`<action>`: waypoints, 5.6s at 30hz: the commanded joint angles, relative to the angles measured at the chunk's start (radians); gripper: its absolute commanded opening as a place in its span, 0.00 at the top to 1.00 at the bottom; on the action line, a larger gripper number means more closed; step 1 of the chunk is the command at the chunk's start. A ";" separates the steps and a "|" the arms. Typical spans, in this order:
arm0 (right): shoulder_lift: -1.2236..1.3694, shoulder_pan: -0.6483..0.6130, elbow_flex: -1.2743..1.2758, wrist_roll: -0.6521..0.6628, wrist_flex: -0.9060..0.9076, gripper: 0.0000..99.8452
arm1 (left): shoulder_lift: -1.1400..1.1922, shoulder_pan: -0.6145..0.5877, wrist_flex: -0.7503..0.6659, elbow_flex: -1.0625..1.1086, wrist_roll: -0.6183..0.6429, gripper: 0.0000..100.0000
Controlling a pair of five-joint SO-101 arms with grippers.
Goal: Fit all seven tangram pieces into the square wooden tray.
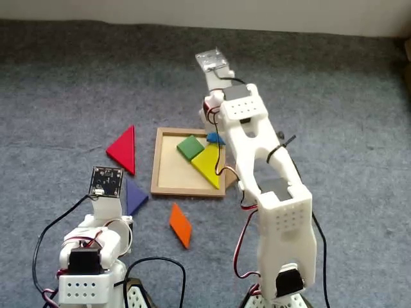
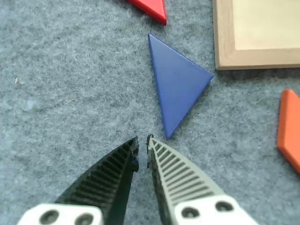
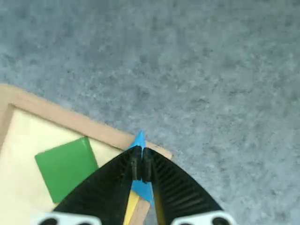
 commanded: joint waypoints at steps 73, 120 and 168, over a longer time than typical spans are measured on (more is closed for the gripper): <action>-0.470 -0.374 0.742 0.028 -0.447 0.98 | -0.036 -0.005 0.005 0.019 -0.006 0.95; -0.394 -0.337 0.739 0.135 -0.390 0.98 | -0.036 -0.005 0.005 0.019 -0.006 0.95; -0.390 -0.315 0.740 0.133 -0.487 0.98 | -0.036 -0.005 0.005 0.019 -0.006 0.95</action>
